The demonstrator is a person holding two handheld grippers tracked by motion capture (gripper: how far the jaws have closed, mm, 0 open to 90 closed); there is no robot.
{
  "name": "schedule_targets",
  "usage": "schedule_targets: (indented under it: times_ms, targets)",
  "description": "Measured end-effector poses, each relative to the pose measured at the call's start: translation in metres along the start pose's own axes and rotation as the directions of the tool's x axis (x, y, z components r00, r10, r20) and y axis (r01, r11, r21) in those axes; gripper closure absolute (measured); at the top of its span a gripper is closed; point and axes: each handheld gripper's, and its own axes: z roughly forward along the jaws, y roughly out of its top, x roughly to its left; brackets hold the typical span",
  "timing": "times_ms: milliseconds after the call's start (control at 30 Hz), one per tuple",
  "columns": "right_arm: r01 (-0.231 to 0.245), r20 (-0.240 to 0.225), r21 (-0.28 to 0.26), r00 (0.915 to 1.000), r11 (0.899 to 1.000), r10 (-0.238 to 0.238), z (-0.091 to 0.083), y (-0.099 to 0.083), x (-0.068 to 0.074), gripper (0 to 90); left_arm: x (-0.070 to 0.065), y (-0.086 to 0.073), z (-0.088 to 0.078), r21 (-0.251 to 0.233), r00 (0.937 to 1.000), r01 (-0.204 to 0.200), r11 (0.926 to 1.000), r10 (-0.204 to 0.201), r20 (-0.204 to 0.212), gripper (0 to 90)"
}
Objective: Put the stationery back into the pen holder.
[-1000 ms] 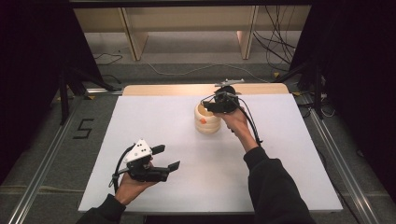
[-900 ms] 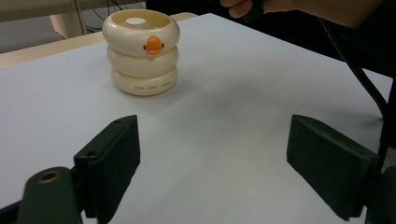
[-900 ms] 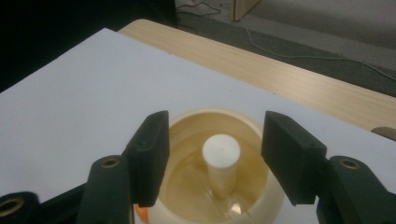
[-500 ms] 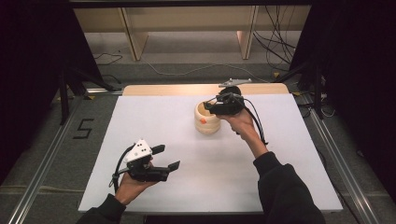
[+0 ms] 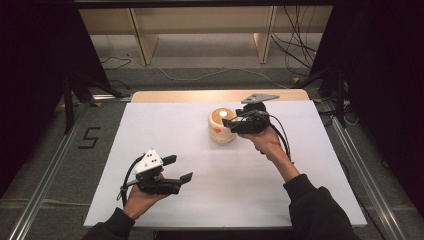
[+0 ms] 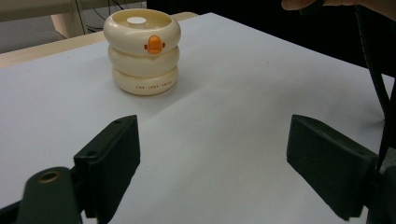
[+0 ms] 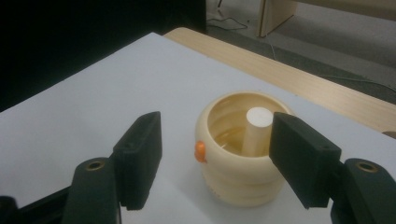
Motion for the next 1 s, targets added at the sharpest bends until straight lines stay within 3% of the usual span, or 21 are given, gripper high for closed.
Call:
schedule_targets:
  times_ms: [467,1000]
  targets:
    - [-0.003,-0.041,-0.041,0.9991,0.999,0.002,-0.031,-0.027,0.009,32.8,0.001,0.000,0.000,0.004,1.0000,-0.003,1.0000,0.003,0.001,17.0]
    - [-0.023,-0.044,-0.068,0.9988,0.997,0.020,-0.048,-0.048,0.015,26.5,0.001,0.000,-0.001,-0.007,1.0000,0.003,1.0000,-0.003,0.004,16.6]
